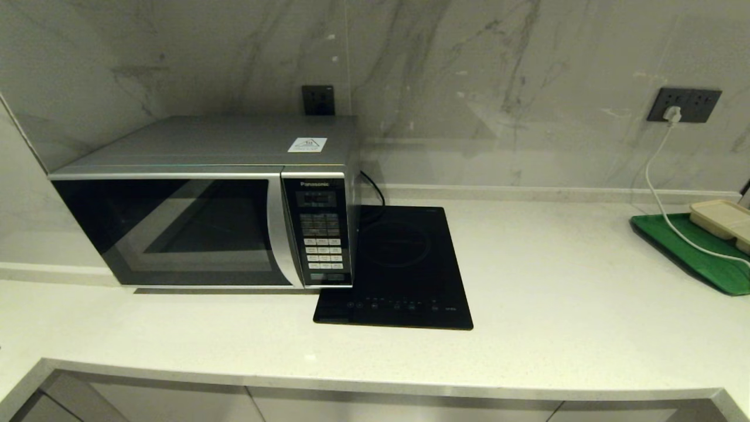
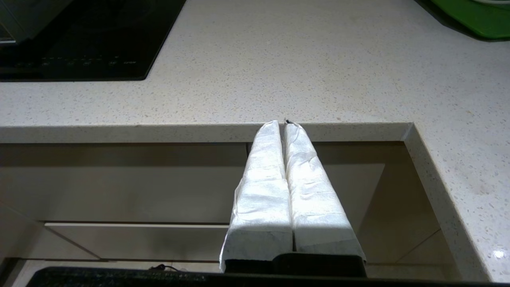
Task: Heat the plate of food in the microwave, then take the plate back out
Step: Open the microwave oven
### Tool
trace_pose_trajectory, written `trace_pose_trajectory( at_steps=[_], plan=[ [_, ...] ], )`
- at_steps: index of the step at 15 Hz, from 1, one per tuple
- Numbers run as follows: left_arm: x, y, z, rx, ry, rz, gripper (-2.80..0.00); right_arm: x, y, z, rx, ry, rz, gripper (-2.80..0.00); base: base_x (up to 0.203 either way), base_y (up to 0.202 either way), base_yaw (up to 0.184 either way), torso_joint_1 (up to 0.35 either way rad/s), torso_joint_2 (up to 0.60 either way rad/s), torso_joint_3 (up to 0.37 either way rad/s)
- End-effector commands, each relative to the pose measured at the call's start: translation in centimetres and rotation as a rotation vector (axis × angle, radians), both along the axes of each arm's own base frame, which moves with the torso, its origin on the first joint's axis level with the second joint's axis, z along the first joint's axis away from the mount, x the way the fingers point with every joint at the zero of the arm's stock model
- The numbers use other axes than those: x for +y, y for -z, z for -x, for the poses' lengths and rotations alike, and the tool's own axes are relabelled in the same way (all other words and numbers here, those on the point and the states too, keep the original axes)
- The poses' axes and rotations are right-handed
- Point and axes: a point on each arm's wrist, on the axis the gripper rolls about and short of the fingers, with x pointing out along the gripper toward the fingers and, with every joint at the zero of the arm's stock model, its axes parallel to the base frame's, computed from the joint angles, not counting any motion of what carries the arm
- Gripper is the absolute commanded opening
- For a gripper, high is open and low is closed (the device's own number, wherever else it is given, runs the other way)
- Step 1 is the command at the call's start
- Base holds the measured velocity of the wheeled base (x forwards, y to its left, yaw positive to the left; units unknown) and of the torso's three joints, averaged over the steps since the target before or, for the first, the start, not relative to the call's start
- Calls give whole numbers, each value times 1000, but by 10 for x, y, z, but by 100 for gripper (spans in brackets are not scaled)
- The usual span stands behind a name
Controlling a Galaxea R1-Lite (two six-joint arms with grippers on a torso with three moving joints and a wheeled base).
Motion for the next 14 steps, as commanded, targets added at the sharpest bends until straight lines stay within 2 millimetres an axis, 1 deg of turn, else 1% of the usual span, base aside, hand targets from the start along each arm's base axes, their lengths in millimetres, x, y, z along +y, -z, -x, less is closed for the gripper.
trace_pose_trajectory(
  at_steps=[1, 2, 4, 8, 9, 10, 12, 13, 14],
  plan=[
    [-2, -16, -44, 289, 35, 277, -280, 0, 0, 0, 2, 0, -1, -280, 0, 0, 0, 0, 0, 0],
    [-3, -18, -51, 329, 56, 329, -280, 0, 0, 0, 2, 0, -1, -280, 0, 0, 0, 0, 0, 0],
    [-4, -16, -58, 369, 61, 342, -280, 0, 0, 0, 2, 0, -1, -280, 0, 0, 0, 0, 0, 0],
    [-5, 4, -60, 443, 65, 359, -280, 0, 0, 0, 2, 0, -1, -280, 0, 0, 0, 0, 0, 0],
    [-5, 7, -58, 445, 77, 380, -280, 0, 0, 0, 2, 0, -1, -280, 0, 0, 0, 0, 0, 0],
    [-5, 6, -55, 442, 102, 406, -280, 0, 0, 0, 2, 0, -1, -280, 0, 0, 0, 0, 0, 0],
    [-7, 6, -56, 471, 150, 437, -280, 0, 0, 0, 2, 0, -1, -280, 0, 0, 0, 0, 0, 0],
    [-8, 6, -56, 494, 147, 494, -280, 0, 0, 0, 2, 0, -1, -280, 0, 0, 0, 0, 0, 0],
    [-9, 10, -58, 522, 145, 510, -280, 0, 0, 0, 2, 0, -1, -280, 0, 0, 0, 0, 0, 0]
  ],
)
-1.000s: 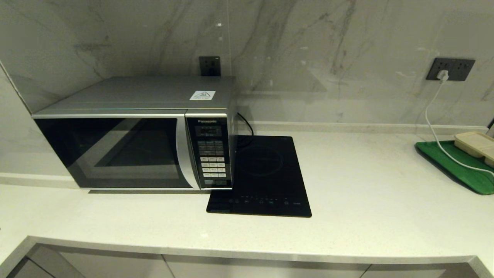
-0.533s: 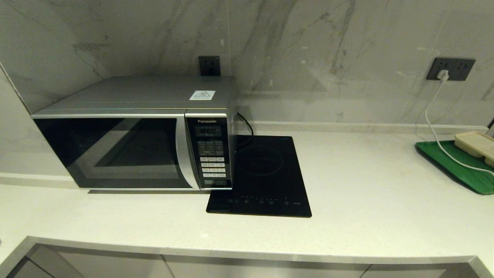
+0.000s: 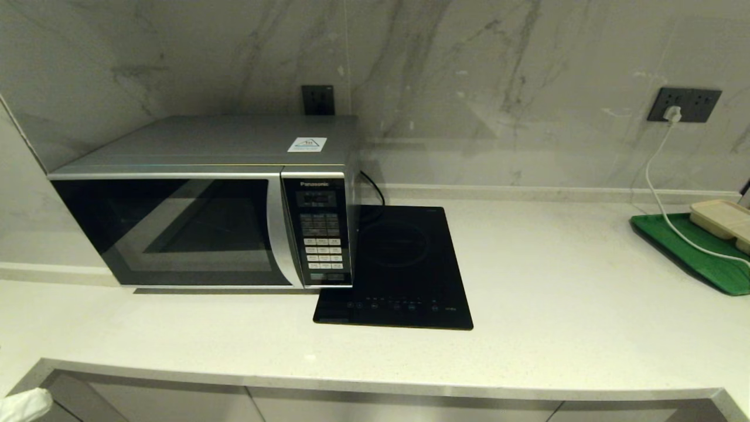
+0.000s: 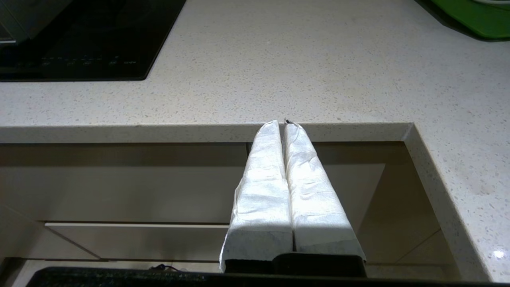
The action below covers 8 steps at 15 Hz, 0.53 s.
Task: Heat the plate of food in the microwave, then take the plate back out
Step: Open the microwave oven
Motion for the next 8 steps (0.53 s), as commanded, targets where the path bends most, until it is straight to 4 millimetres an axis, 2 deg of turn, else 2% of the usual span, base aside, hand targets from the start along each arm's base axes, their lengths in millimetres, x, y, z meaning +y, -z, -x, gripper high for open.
trace_pose_trajectory(
  at_steps=[1, 3, 4, 6, 8],
  plan=[
    [-1, 12, -3, 77, 6, 22, -280, 0, 0, 0, 2, 0, 0, -280, 0, 0, 0, 0, 0, 0],
    [-2, 17, -7, 131, 37, 30, -280, 0, 0, 0, 2, 0, 0, -280, 0, 0, 0, 0, 0, 0],
    [-2, 16, -2, 159, 103, 33, 0, 0, 0, 0, 2, 0, 0, -280, 0, 0, 0, 0, 0, 0],
    [-3, 12, 2, 152, 155, 76, 0, 0, 0, 0, 2, 0, 0, -280, 0, 0, 0, 0, 0, 0],
    [-2, 9, -5, 84, 173, 89, 0, 0, 0, 0, 2, 0, 0, -280, 0, 0, 0, 0, 0, 0]
  ],
)
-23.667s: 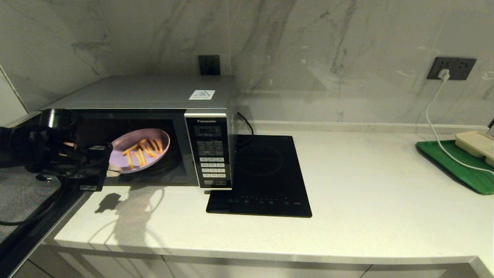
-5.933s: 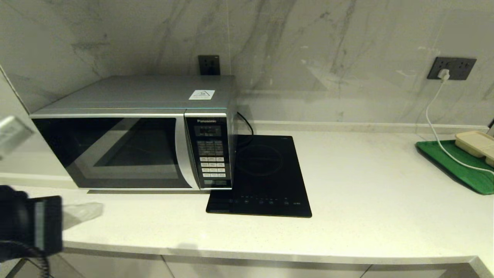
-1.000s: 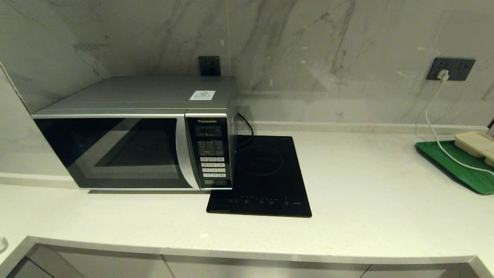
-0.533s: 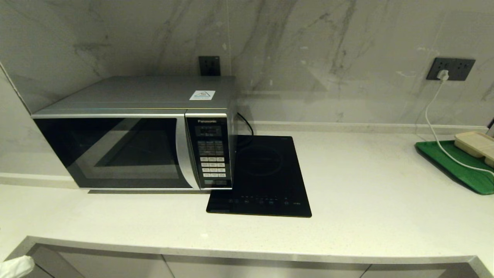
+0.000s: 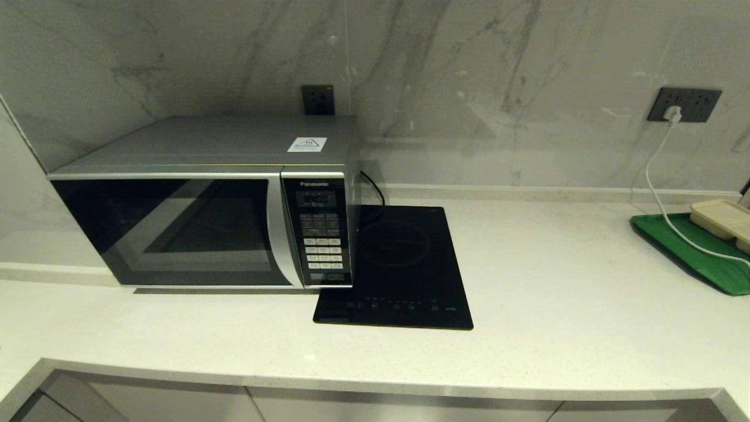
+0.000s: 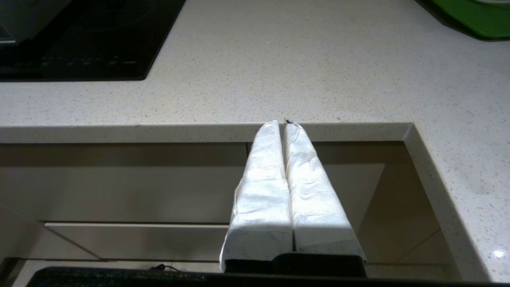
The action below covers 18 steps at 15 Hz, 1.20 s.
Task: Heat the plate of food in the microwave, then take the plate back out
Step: Open the microwave oven
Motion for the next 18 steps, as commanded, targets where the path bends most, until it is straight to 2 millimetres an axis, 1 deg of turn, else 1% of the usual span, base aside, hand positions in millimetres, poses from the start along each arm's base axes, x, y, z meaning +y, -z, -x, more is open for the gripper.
trace_pose_trajectory(
  at_steps=[1, 2, 4, 5, 7, 10, 12, 14, 15, 18],
  plan=[
    [0, -1, -9, -52, 33, 42, 0, 0, 0, 0, 1, 0, 0, -280, 0, 0, 0, 0, 0, 0],
    [-1, 2, -17, -67, 65, 68, 0, 0, 0, 0, 1, 1, 0, -280, 0, 0, 0, 0, 0, 0],
    [-1, 8, -43, -154, 112, 96, 0, 0, 0, 0, 1, 0, 0, -280, 0, 0, 0, 0, 0, 0],
    [0, 12, -59, -203, 131, 103, 0, 0, 0, 0, 1, 0, 0, -280, 0, 0, 0, 0, 0, 0],
    [1, 25, -93, -235, 170, 122, 0, 0, 0, 0, 1, 0, 0, -280, 0, 0, 0, 0, 0, 0],
    [14, 46, -142, -271, 270, 141, 0, 0, 0, 0, 1, 0, 0, -280, 0, 0, 0, 0, 0, 0],
    [27, 66, -173, -287, 345, 149, 0, 0, 0, 0, 1, 0, 0, -280, 0, 0, 0, 0, 0, 0],
    [37, 88, -197, -343, 453, 148, 0, 0, 0, 0, 1, 0, 0, -280, 0, 0, 0, 0, 0, 0],
    [41, 97, -204, -395, 509, 132, 0, 0, 0, 0, 1, 0, 0, -280, 0, 0, 0, 0, 0, 0],
    [47, 119, -227, -451, 583, 129, 0, 0, 0, 0, 1, 0, 0, -280, 0, 0, 0, 0, 0, 0]
  ],
)
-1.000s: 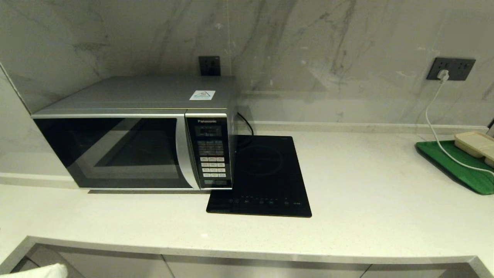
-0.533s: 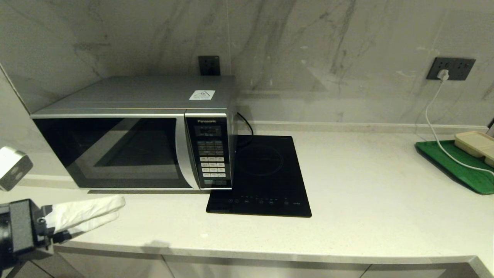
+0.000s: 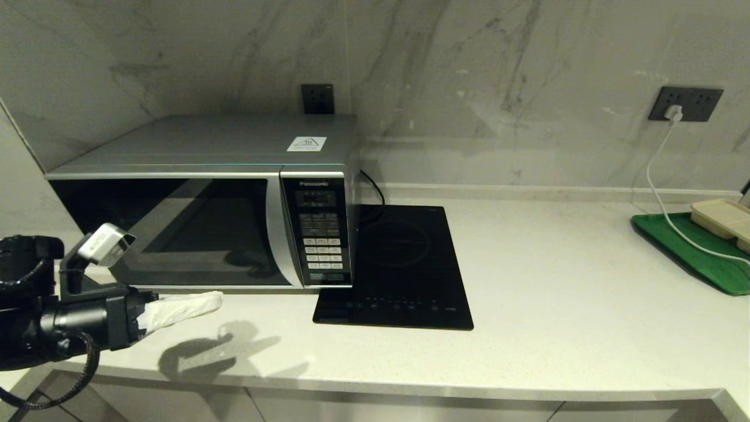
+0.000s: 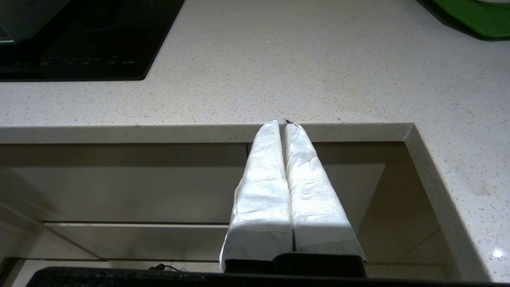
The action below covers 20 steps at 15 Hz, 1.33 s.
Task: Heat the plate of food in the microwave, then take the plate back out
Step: Open the microwave oven
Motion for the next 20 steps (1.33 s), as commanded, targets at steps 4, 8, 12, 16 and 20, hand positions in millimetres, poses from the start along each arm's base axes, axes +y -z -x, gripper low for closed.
trace_pose_trajectory(
  at_steps=[4, 8, 12, 16, 20],
  plan=[
    [11, 27, -60, -69, 60, -19, 0, 0, 0, 0, 1, 0, 0, -280, 0, 0, 0, 0, 0, 0],
    [2, 24, -81, -119, 103, -32, 0, 0, 0, 0, 1, 0, 0, -280, 0, 0, 0, 0, 0, 0],
    [-9, 18, -108, -216, 147, -53, 0, 0, 0, 0, 1, 0, 0, -280, 0, 0, 0, 0, 0, 0],
    [-14, 22, -120, -250, 162, -61, 0, 0, 0, 0, 1, 0, 0, -280, 0, 0, 0, 0, 0, 0],
    [-20, 30, -128, -298, 169, -82, 0, 0, 0, 0, 1, 0, 0, -280, 0, 0, 0, 0, 0, 0]
  ],
)
